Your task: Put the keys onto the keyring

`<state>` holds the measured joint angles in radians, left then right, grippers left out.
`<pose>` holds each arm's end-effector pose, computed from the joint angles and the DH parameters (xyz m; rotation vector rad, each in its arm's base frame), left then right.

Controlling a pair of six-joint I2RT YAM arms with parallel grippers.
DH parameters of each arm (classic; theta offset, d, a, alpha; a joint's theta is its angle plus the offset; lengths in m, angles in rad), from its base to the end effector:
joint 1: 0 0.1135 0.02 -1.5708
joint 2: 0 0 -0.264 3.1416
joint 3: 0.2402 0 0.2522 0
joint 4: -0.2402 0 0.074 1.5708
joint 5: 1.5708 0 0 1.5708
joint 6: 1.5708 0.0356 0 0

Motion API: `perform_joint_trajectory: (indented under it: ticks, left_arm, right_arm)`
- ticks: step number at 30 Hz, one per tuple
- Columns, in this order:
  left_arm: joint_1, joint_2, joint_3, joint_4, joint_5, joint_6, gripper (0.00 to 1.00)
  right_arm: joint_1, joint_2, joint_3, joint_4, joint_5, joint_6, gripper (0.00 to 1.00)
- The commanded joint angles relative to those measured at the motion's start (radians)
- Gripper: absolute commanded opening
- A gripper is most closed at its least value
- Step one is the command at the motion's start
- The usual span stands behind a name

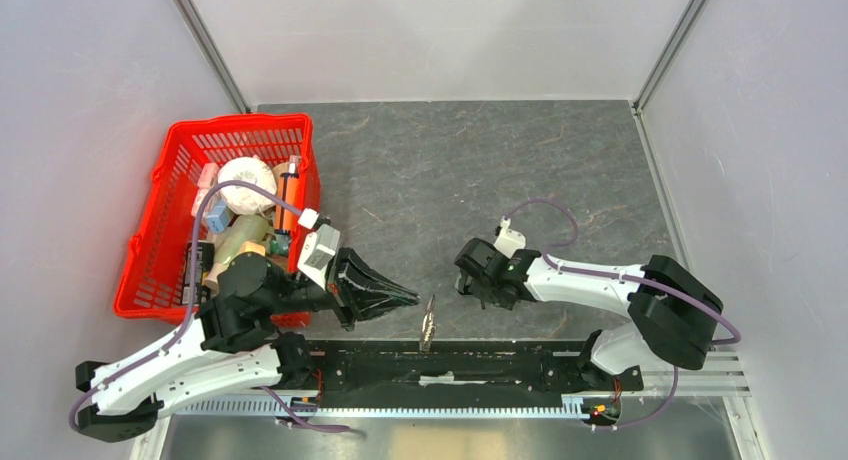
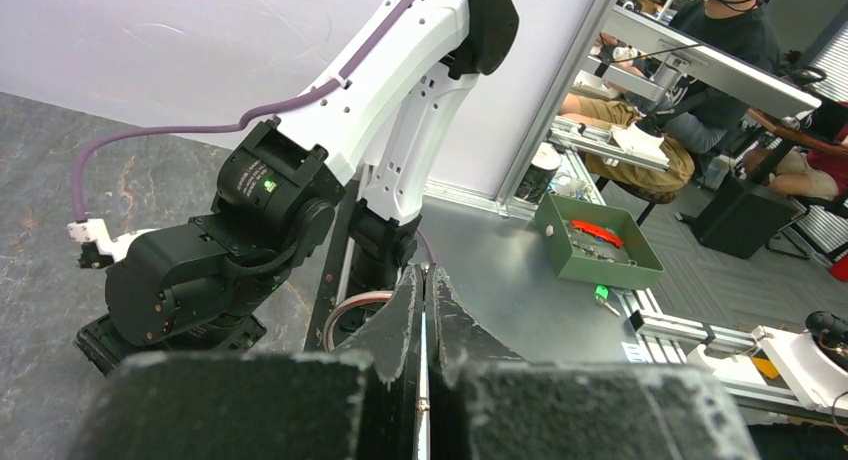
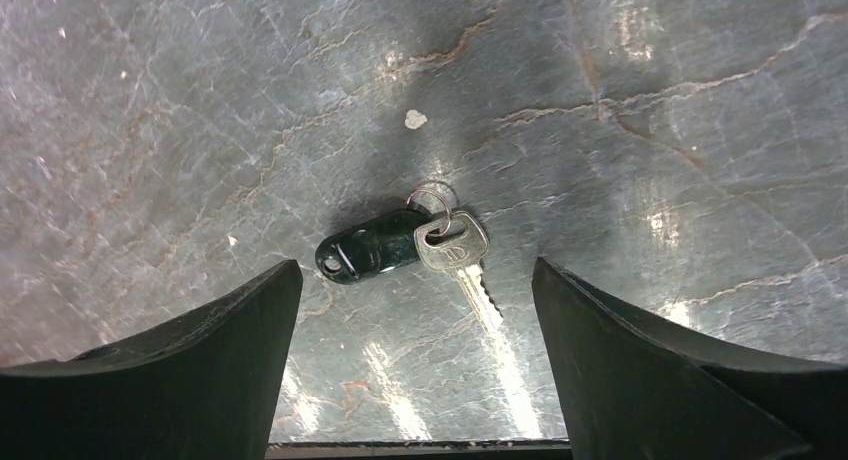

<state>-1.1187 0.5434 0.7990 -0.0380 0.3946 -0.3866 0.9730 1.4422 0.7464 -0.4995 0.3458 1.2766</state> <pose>0.0402 -0.1141 0.3931 0.8867 1.2685 -1.4975 0.1518 0.2015 0.1643 0.4895 2.6161 0.2555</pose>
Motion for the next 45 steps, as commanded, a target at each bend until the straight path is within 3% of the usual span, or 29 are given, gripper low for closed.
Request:
perform_joint_trajectory:
  ticks: [1,14,23,32,36,39,41,45]
  left_arm:
    - [-0.001,-0.025,0.019,-0.001,-0.011,0.036,0.02]
    - [-0.001,-0.066,0.025,-0.048,-0.008,0.034,0.02]
    - [0.0,-0.095,0.025,-0.081,-0.014,0.043,0.02]
    - [0.0,-0.117,0.026,-0.101,-0.016,0.048,0.02]
    - [-0.001,-0.124,0.026,-0.11,-0.02,0.051,0.02]
    - [-0.001,-0.124,0.026,-0.113,-0.022,0.052,0.02]
    - [0.0,-0.124,0.026,-0.118,-0.025,0.054,0.02]
    - [0.0,-0.123,0.029,-0.123,-0.031,0.057,0.02]
  right_arm:
    - [0.012,0.02,0.027,-0.053,0.057,0.185,0.94]
    - [0.022,0.25,0.226,-0.232,0.026,0.311,0.96]
    - [0.027,0.25,0.205,-0.244,0.038,0.347,0.9]
    - [0.041,0.269,0.197,-0.178,0.031,0.315,0.63]
    - [0.042,0.266,0.192,-0.166,0.028,0.298,0.4]
    - [0.044,0.254,0.192,-0.164,0.036,0.285,0.12]
    - [0.044,0.241,0.197,-0.163,0.043,0.259,0.0]
    - [0.053,0.19,0.224,-0.178,0.1,0.173,0.0]
